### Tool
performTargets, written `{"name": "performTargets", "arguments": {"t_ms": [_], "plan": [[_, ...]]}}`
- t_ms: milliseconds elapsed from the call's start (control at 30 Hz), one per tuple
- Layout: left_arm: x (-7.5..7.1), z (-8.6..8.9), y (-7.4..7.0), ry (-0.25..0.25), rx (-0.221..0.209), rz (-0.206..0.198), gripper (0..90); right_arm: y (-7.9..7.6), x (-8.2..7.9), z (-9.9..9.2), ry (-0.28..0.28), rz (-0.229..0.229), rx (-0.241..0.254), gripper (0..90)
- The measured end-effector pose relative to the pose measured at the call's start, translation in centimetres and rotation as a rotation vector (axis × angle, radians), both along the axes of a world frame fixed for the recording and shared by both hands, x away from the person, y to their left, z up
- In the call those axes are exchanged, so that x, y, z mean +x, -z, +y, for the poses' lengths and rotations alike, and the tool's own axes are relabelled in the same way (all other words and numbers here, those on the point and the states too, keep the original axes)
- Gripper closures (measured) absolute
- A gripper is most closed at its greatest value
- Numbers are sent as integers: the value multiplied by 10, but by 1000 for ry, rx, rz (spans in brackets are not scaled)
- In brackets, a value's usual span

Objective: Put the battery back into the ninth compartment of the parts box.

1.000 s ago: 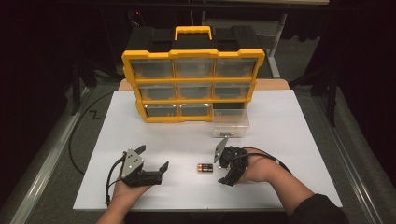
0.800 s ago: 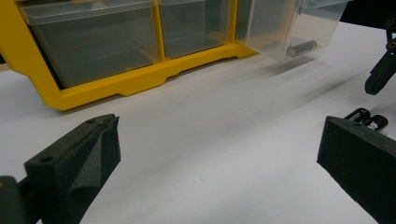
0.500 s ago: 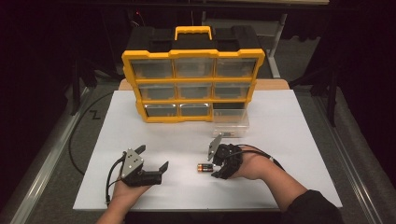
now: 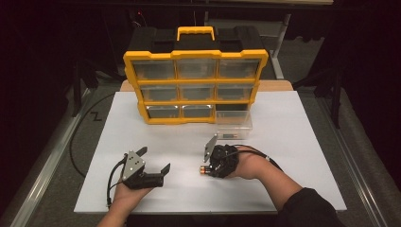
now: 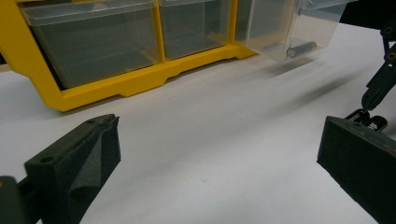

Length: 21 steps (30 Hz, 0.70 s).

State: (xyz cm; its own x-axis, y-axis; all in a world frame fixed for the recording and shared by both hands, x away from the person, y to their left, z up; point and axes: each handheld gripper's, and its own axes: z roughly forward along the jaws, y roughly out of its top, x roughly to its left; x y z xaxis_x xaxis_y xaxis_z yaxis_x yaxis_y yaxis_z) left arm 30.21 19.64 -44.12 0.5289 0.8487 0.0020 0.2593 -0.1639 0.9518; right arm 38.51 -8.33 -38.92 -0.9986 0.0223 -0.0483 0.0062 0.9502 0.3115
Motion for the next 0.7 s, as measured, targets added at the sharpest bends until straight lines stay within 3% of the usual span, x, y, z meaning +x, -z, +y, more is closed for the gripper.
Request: {"name": "performTargets", "arguments": {"t_ms": [33,133,333,700], "plan": [[0,0,0,0,0,0,3,0,-1,0,20,7,-4,680],[0,0,0,-1,-1,-1,3,2,1,2,-10,6,-12,686],[0,0,0,0,-3,-3,3,5,-1,4,-5,16,-27,706],[0,0,0,1,-3,-2,3,12,-3,9,-47,30,-49,749]]}}
